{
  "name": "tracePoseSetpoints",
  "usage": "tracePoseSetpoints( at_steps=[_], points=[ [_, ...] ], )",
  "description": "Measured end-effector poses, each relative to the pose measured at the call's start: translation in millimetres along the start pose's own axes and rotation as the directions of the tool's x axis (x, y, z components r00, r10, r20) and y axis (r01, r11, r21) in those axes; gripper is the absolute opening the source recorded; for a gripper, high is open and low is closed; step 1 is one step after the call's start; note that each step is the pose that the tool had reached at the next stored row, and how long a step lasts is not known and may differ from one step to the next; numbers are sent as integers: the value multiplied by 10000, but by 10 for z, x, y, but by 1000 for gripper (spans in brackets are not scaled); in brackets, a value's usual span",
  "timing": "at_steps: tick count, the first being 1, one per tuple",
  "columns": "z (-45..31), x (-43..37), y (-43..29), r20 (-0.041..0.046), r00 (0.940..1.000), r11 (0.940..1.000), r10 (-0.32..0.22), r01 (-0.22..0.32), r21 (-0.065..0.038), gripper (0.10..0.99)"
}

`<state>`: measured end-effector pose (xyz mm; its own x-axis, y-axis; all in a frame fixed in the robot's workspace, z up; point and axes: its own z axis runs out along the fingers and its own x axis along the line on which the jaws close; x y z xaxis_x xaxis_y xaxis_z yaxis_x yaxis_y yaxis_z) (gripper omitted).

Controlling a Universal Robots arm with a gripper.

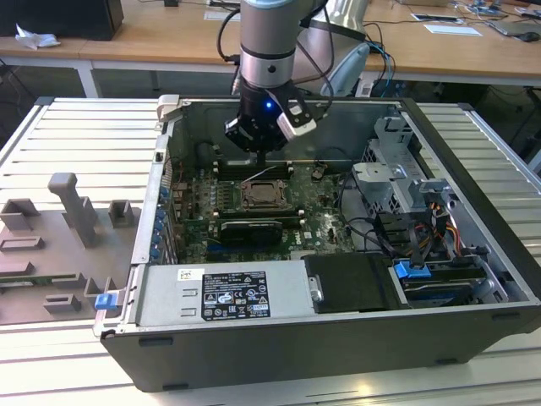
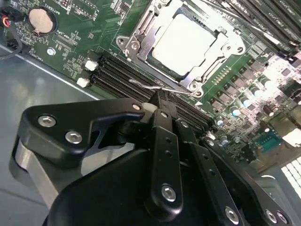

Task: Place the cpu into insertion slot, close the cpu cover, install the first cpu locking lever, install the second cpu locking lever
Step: 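Install the first cpu locking lever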

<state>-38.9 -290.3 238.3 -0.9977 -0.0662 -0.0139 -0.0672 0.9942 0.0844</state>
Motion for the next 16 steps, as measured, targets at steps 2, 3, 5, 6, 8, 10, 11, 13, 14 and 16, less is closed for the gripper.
tracePoseSetpoints(
  at_steps=[2, 3, 5, 6, 8, 10, 11, 13, 14, 16],
  points=[
    [14, 0, 0, 9, 10000, 9999, 3, -3, -109, 106],
    [27, -1, -1, 12, 10000, 9999, 4, -4, -132, 106],
    [47, -7, -4, 11, 10000, 9999, 3, -3, -134, 106],
    [58, -11, -5, 11, 10000, 9999, 3, -3, -142, 106],
    [81, -25, -8, 13, 10000, 9999, 4, -3, -173, 106],
    [106, -62, -12, 14, 10000, 9998, 6, -6, -221, 106],
    [122, -80, -15, 15, 10000, 9997, 5, -5, -247, 106],
    [160, -111, -20, 15, 10000, 9996, 5, -5, -265, 106],
    [183, -131, -23, 14, 10000, 9996, 5, -5, -265, 106],
    [223, -163, -29, 15, 10000, 9996, 5, -5, -266, 106]
  ],
)
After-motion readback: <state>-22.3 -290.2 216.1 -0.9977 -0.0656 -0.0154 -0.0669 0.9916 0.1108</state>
